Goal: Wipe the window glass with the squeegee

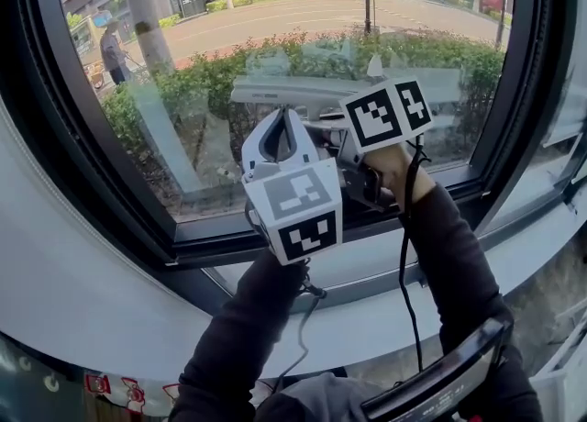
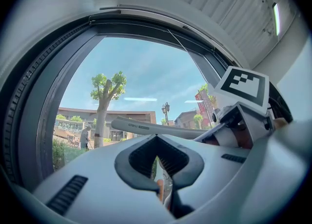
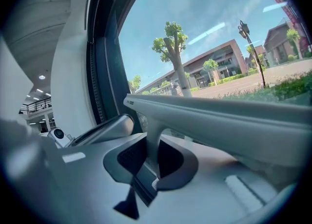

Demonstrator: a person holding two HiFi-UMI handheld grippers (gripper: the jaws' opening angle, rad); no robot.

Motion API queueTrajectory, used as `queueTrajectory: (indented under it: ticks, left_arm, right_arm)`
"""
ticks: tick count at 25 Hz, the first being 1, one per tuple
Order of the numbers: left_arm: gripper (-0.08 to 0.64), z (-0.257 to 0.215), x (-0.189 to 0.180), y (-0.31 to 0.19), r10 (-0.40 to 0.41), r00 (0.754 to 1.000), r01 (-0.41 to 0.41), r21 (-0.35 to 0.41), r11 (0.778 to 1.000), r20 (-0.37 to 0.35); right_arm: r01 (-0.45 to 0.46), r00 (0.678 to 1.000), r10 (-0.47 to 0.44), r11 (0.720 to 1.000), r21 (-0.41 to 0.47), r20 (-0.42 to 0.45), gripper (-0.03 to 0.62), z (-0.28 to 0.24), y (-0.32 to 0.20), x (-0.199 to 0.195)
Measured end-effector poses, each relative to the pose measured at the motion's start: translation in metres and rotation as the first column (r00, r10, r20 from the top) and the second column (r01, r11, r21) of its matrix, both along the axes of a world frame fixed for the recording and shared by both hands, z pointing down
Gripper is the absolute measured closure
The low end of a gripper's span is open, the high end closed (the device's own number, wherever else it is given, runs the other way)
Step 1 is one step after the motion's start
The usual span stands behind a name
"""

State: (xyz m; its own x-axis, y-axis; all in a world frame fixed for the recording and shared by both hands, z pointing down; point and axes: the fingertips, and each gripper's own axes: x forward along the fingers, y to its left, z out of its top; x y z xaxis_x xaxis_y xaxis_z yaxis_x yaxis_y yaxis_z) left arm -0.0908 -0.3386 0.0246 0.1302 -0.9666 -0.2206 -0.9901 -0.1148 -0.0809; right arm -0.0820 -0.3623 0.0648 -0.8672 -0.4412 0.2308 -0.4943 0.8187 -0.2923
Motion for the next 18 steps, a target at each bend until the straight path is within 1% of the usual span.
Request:
queueTrajectory:
  ticks: [3, 6, 12, 16, 18]
  left_arm:
    - [0.565, 0.002, -0.001, 0.0, -0.001, 1.0, 0.001, -0.002, 1.0, -0.001]
    - [0.565, 0.007, 0.0, 0.001, 0.002, 1.0, -0.002, -0.008, 1.0, 0.002]
    - [0.565, 0.017, -0.004, -0.003, 0.001, 1.0, -0.001, -0.025, 1.0, -0.002]
    - [0.565, 0.02, -0.008, -0.009, 0.002, 1.0, -0.002, -0.041, 0.999, -0.01]
    - [0.565, 0.019, -0.009, -0.01, -0.002, 1.0, 0.002, -0.039, 0.999, -0.013]
  right_arm:
    - [-0.019, 0.998, 0.016, 0.998, 0.053, 0.054, 0.548, -0.002, 0.001, 0.001]
    - [-0.039, 0.993, 0.029, 0.995, 0.087, 0.11, 0.548, -0.002, 0.002, 0.004]
    - [-0.045, 0.987, 0.024, 0.991, 0.13, 0.162, 0.548, 0.0, 0.003, 0.006]
    - [-0.055, 0.978, 0.027, 0.99, 0.133, 0.205, 0.548, -0.001, 0.0, 0.005]
    - [-0.056, 0.979, 0.028, 0.989, 0.135, 0.201, 0.548, -0.001, -0.001, 0.005]
